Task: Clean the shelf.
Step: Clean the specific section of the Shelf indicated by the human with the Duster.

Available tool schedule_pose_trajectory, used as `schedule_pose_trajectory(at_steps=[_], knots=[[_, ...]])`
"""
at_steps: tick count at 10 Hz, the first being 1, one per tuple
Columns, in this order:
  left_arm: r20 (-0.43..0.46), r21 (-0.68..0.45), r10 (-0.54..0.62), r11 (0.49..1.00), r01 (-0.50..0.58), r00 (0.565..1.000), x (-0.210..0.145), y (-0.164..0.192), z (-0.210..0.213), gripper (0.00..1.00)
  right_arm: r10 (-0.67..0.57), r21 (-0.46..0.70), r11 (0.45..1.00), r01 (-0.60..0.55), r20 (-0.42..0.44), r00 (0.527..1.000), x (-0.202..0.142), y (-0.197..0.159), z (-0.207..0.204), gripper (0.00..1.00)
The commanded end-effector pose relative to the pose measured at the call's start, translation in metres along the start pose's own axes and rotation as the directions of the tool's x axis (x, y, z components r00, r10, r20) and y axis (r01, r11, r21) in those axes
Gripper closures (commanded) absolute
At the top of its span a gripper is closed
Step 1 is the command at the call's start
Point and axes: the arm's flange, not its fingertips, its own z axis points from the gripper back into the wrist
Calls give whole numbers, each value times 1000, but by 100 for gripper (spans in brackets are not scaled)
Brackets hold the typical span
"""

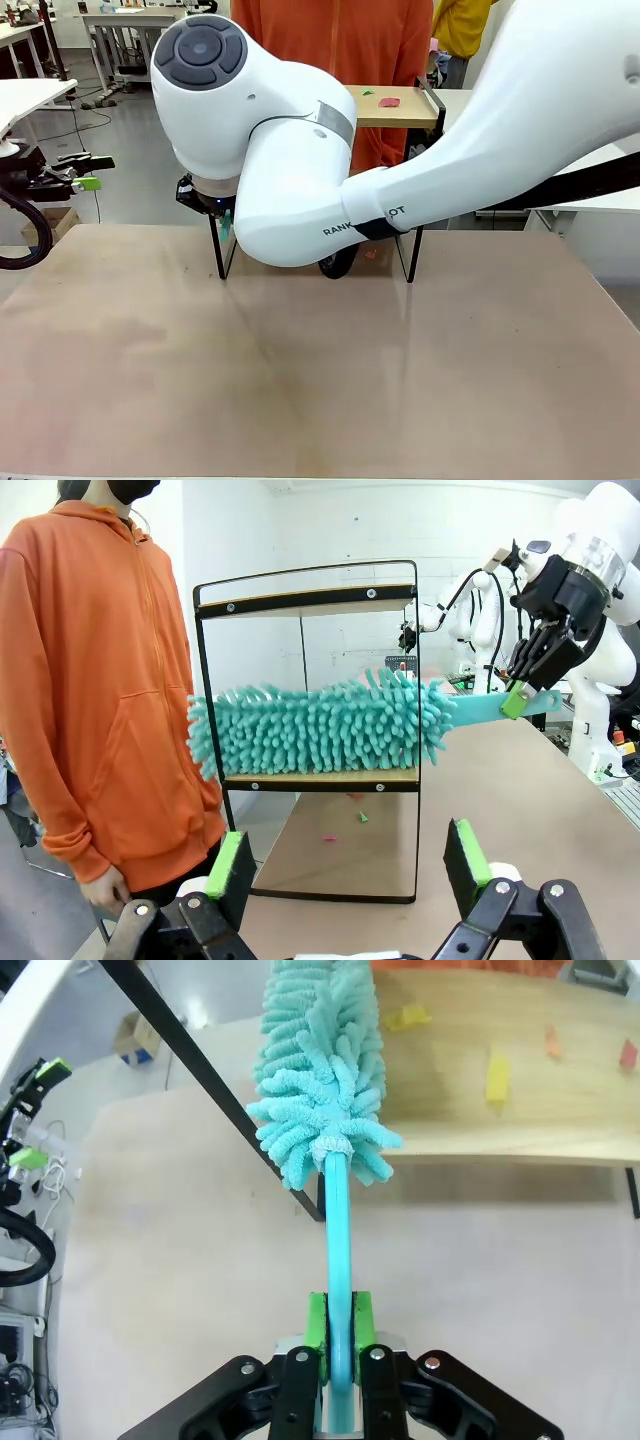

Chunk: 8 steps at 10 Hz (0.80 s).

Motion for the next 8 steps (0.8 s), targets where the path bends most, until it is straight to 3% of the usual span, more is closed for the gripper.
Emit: schedule_pose_trajectory(at_steps=[1, 2, 3, 7, 8], knots=[[-2, -4, -4, 1000, 4, 1000, 4, -1, -1, 0, -18, 27, 999, 19, -48, 999, 0, -2, -1, 87], [-2, -4, -4, 1000, 4, 1000, 4, -1, -1, 0, -11, 42, 999, 14, -72, 997, 0, -1, -3, 87], [-2, -4, -4, 1000, 4, 1000, 4, -1, -1, 0, -18, 2, 1000, 18, -22, 1000, -1, 0, -2, 87], [-2, -4, -4, 1000, 4, 1000, 4, -1, -1, 0, -27, 6, 1000, 27, -38, 999, -1, 0, -5, 87], [-2, -4, -4, 1000, 4, 1000, 4, -1, -1, 0, -57, -35, 998, 55, -56, 997, 6, -23, -5, 87]])
